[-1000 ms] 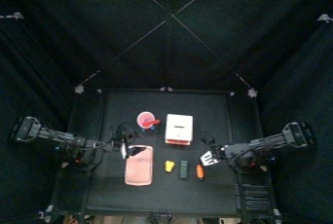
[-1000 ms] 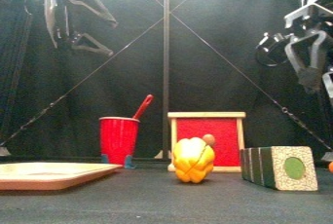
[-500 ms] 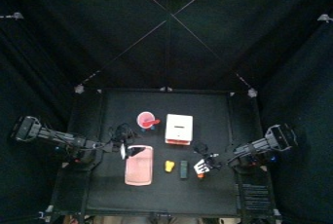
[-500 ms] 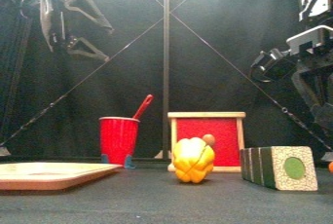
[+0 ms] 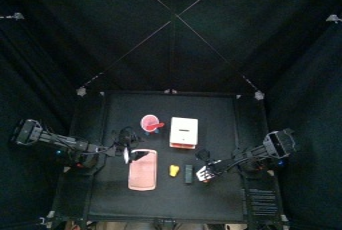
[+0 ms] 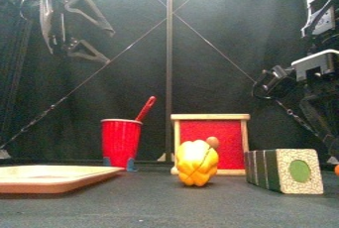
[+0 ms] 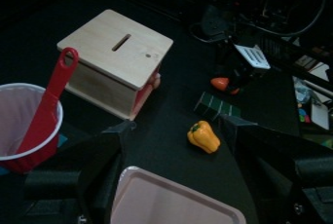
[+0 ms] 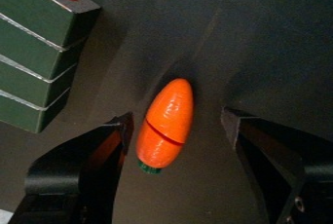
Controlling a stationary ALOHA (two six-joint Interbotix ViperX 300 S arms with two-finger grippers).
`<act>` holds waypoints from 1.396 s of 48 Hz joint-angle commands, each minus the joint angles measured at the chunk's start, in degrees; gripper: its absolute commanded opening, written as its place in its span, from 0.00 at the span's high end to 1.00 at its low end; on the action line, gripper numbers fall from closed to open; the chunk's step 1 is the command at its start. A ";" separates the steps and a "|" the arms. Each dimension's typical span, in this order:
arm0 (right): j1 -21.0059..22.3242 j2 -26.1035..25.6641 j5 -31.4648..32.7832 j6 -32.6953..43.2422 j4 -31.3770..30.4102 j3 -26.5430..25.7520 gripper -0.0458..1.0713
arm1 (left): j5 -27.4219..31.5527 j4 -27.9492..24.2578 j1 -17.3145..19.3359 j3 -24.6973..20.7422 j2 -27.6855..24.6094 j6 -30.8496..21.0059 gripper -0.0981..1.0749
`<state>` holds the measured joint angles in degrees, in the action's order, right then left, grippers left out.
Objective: Grab carrot
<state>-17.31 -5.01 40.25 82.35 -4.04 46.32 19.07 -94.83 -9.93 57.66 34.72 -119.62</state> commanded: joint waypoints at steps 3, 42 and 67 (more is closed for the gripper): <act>-0.09 -0.18 -0.09 0.09 0.18 -0.97 0.06 | 0.18 -0.18 -0.09 -0.53 0.00 0.00 0.05; 0.09 2.11 -0.26 -0.09 0.18 -1.41 0.06 | 0.18 0.18 -0.09 -0.09 0.09 -0.09 0.05; 0.35 2.02 -0.26 -0.09 0.18 -1.49 0.30 | 0.18 0.18 -0.09 -0.09 0.00 -0.09 0.05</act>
<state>-17.14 -2.11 40.17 82.18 -3.96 45.88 19.07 -94.57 -9.93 58.27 34.72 -119.62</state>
